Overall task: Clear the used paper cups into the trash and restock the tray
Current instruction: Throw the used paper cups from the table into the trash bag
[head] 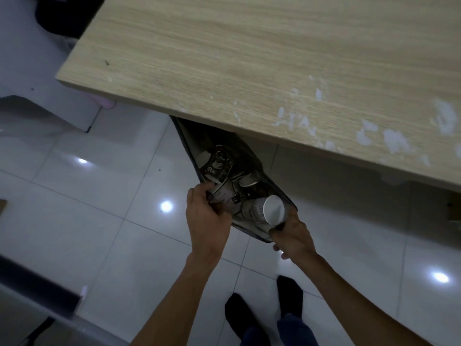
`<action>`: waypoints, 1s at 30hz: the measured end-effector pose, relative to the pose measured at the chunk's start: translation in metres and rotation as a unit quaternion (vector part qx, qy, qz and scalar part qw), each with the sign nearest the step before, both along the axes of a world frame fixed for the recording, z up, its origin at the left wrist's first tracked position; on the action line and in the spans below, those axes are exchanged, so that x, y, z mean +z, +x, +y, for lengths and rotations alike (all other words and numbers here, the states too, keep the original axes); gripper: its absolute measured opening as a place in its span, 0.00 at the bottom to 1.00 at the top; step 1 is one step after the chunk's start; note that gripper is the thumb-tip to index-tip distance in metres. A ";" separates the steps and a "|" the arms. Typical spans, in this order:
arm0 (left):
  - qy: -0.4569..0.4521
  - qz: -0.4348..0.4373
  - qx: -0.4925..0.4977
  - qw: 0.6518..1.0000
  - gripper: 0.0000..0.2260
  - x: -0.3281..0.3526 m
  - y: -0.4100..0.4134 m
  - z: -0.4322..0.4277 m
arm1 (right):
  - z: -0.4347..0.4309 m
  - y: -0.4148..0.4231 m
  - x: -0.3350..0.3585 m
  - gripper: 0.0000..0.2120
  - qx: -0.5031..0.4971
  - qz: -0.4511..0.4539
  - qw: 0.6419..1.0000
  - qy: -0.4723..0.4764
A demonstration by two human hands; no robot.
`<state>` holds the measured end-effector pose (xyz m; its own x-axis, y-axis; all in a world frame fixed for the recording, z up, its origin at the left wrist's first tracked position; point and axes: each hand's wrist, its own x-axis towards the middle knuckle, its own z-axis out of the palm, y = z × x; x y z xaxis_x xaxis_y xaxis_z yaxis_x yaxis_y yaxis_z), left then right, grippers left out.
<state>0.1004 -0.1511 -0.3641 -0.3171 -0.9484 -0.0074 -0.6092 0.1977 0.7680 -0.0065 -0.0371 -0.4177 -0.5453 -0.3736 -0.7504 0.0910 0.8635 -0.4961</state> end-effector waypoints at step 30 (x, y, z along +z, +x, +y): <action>-0.004 -0.068 -0.144 0.987 0.13 0.047 0.009 0.014 | 0.030 -0.013 0.154 0.10 -0.021 0.030 0.974 -0.224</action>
